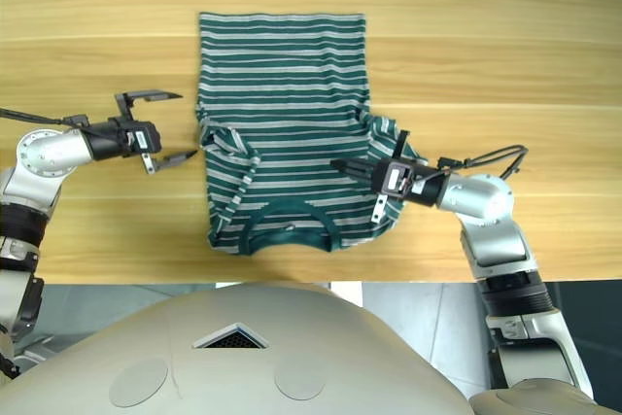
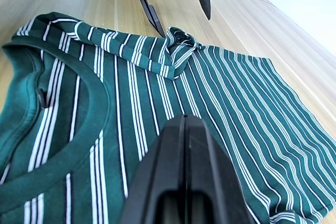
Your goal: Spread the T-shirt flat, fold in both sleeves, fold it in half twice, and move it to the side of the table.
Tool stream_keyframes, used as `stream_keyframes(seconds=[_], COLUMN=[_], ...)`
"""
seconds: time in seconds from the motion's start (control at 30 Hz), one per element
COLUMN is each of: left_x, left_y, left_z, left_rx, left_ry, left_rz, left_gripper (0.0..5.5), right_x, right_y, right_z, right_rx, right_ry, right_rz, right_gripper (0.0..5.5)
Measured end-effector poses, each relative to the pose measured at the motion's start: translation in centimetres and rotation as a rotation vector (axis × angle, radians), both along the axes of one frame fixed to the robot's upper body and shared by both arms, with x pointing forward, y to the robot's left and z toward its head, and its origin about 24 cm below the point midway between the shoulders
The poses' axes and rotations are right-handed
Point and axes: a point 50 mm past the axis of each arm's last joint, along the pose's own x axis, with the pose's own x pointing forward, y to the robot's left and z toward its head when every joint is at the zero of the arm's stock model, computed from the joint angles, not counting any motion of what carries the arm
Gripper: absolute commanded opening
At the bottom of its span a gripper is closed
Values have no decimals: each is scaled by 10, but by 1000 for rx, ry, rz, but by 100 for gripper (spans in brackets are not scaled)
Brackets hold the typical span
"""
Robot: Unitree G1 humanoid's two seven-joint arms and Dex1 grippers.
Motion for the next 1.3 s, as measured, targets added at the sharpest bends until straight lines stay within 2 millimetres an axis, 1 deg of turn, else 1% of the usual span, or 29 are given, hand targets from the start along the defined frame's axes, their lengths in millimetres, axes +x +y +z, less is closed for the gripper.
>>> stream_keyframes(seconds=[0.17, 0.47, 1.03, 1.13, 1.3], left_x=[3, 4, 15, 17, 20], left_y=[-4, -7, -16, -16, -23], left_z=[0, -3, 7, 7, 6], left_rx=[-13, -26, -47, -48, -54], left_ry=[-8, -6, -58, -59, -62], left_rz=[-5, -6, -21, -14, -29], left_gripper=[538, 538, 538, 538, 538], right_x=[0, 0, 0, 0, 0], right_y=[0, 0, 0, 0, 0], right_z=[0, 0, -1, -1, -1], right_rx=[0, 0, 0, 2, 2], right_ry=[1, 3, 11, 9, 9], right_rz=[-1, -3, -11, -16, -16], right_gripper=[0, 0, 0, 0, 0])
